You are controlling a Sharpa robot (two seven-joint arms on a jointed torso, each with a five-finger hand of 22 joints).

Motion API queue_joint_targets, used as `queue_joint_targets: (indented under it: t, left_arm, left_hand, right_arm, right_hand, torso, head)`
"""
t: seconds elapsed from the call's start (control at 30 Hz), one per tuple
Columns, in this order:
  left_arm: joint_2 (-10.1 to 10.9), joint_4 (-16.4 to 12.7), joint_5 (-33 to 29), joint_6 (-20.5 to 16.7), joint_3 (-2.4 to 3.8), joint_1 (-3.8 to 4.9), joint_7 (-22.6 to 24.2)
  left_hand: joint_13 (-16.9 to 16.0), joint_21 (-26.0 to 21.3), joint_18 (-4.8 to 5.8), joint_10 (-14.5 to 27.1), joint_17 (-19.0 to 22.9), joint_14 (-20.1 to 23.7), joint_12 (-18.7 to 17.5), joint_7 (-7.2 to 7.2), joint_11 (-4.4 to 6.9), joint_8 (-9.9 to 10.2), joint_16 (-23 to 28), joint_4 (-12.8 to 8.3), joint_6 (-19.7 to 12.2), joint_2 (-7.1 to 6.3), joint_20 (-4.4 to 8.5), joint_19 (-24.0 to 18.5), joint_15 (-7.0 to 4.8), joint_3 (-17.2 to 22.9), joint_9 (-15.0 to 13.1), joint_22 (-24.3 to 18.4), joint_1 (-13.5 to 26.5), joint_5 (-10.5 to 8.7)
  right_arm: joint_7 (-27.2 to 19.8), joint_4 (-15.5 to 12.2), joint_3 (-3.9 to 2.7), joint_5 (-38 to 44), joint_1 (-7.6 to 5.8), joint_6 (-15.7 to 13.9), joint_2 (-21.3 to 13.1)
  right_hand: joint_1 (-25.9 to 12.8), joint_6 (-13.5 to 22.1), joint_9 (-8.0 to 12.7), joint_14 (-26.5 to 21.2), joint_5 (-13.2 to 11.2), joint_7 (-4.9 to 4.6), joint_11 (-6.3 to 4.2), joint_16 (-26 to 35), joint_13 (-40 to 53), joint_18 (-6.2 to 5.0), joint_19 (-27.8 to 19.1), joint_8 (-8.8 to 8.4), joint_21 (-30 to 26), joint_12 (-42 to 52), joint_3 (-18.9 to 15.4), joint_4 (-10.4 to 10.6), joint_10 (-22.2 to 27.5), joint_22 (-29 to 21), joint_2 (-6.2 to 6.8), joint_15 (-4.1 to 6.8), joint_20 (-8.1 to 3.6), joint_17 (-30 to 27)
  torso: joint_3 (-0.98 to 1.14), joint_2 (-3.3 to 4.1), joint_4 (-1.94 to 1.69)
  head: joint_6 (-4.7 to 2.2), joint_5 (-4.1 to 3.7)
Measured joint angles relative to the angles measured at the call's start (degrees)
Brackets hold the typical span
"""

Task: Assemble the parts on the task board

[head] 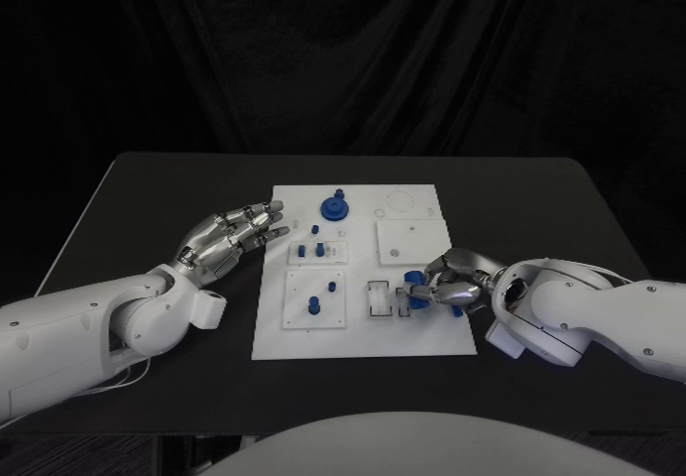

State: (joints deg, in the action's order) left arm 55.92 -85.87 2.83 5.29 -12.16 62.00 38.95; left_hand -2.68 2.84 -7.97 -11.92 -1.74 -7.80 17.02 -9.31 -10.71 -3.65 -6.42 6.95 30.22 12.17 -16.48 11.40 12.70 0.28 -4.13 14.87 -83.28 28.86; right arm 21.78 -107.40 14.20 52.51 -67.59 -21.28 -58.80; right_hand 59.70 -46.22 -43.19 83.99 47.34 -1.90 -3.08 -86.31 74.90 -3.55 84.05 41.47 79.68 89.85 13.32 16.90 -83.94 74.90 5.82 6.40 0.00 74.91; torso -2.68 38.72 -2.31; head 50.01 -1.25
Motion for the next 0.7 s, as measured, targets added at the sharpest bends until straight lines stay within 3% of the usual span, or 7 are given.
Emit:
queue_joint_targets:
  t: [0.23, 0.3, 0.57, 0.6, 0.63, 0.7]
  left_arm:
    - [0.0, 0.0, 0.0, 0.0, 0.00, 0.00, 0.0]
    - [0.0, 0.0, 0.0, 0.0, 0.00, -0.01, 0.0]
    - [-0.1, 0.1, 0.0, 0.0, 0.00, -0.02, 0.0]
    - [-0.1, 0.1, 0.0, 0.0, 0.00, -0.04, 0.0]
    - [-0.2, 0.1, 0.0, 0.0, 0.00, -0.05, 0.0]
    - [-0.2, 0.1, 0.0, 0.0, 0.00, -0.07, 0.0]
  left_hand:
    - [0.0, 0.0, 0.00, 0.0, 0.0, 0.0, 0.0, 0.00, 0.00, 0.0, 0.0, 0.0, 0.0, 0.00, 0.00, 0.0, 0.00, 0.0, -0.1, 0.0, 0.0, 0.00]
    - [0.0, 0.0, 0.00, 0.0, 0.0, 0.0, 0.0, 0.00, 0.00, 0.0, 0.0, 0.0, 0.0, 0.00, 0.00, 0.0, 0.00, 0.0, -0.1, 0.0, 0.0, 0.00]
    - [0.0, 0.0, 0.00, 0.0, 0.0, 0.0, 0.0, 0.00, 0.00, 0.0, 0.0, 0.0, 0.0, 0.00, 0.00, 0.0, 0.00, 0.0, 0.0, 0.0, 0.0, 0.00]
    - [0.0, 0.0, 0.00, 0.0, 0.0, 0.0, 0.0, 0.00, 0.00, 0.0, 0.0, 0.0, 0.0, 0.00, 0.00, 0.0, 0.00, 0.0, 0.0, 0.0, 0.0, 0.00]
    - [0.0, 0.0, 0.00, 0.0, 0.0, 0.0, 0.0, 0.00, 0.00, 0.0, 0.0, 0.0, 0.0, 0.00, 0.00, 0.0, 0.00, 0.0, 0.0, 0.0, 0.0, 0.00]
    - [0.0, 0.0, 0.00, 0.0, 0.0, 0.0, 0.0, 0.00, 0.00, 0.0, 0.0, 0.0, 0.0, 0.00, 0.00, 0.0, 0.00, 0.0, 0.0, 0.0, 0.0, 0.00]
  right_arm:
    - [-0.7, 0.5, 0.00, -2.3, 0.00, -0.4, 1.5]
    - [-0.7, 0.8, 0.00, -2.7, 0.00, -0.2, 2.0]
    - [-0.6, 1.8, 0.01, -3.3, 0.00, 1.0, 3.6]
    - [-0.6, 2.0, 0.01, -3.4, 0.00, 1.2, 3.8]
    - [-0.6, 2.2, 0.01, -3.4, 0.00, 1.4, 3.9]
    - [-0.5, 2.4, 0.01, -3.4, 0.00, 1.6, 4.1]
  right_hand:
    - [-1.1, 0.1, -1.3, 0.0, -6.9, 0.12, 0.00, 0.0, 0.0, 0.00, 0.0, -0.05, 0.0, 0.0, 0.0, 0.0, 0.0, 0.0, -0.69, 0.00, 0.00, 0.0]
    - [-1.6, 0.3, -1.3, 0.0, -10.1, 0.31, -0.01, 0.0, 0.0, 0.00, 0.0, -0.48, 0.0, 0.0, 0.1, 0.1, 0.0, 0.0, -0.91, 0.01, 0.00, 0.0]
    - [-2.5, 0.3, -1.0, 0.0, -16.3, 0.34, -0.01, 0.0, 0.0, 0.00, 0.0, -0.82, 0.0, 0.0, 0.5, -0.9, 0.0, 0.0, -1.67, 0.01, 0.00, 0.0]
    - [-3.0, 0.3, -0.9, 0.0, -17.5, 0.34, -0.01, 0.0, 0.0, 0.00, 0.0, -0.82, 0.0, 0.0, 0.7, -1.1, 0.0, 0.0, -1.77, 0.01, 0.00, 0.0]
    - [-3.4, 0.3, -0.9, 0.0, -18.8, 0.35, -0.01, 0.0, 0.0, 0.00, 0.0, -1.02, 0.0, 0.0, 2.1, -2.8, 0.0, 0.0, -1.76, 0.01, 0.00, 0.0]
    - [-3.6, 0.3, -0.9, 0.0, -20.4, 0.35, 0.21, 0.0, 0.0, 0.00, 0.0, -1.20, 0.0, 0.0, 2.5, -3.2, -0.2, 0.0, -1.97, 0.01, 0.00, 0.0]
  torso:
    - [-0.01, 0.02, 0.00]
    - [-0.01, 0.02, 0.00]
    - [-0.02, 0.02, -0.03]
    - [-0.03, 0.02, -0.04]
    - [-0.03, 0.02, -0.04]
    - [0.00, 0.02, -0.03]
  head:
    - [0.00, 0.19]
    - [0.00, 0.26]
    - [0.00, 0.25]
    - [0.00, 0.25]
    - [0.00, 0.25]
    - [0.00, 0.30]
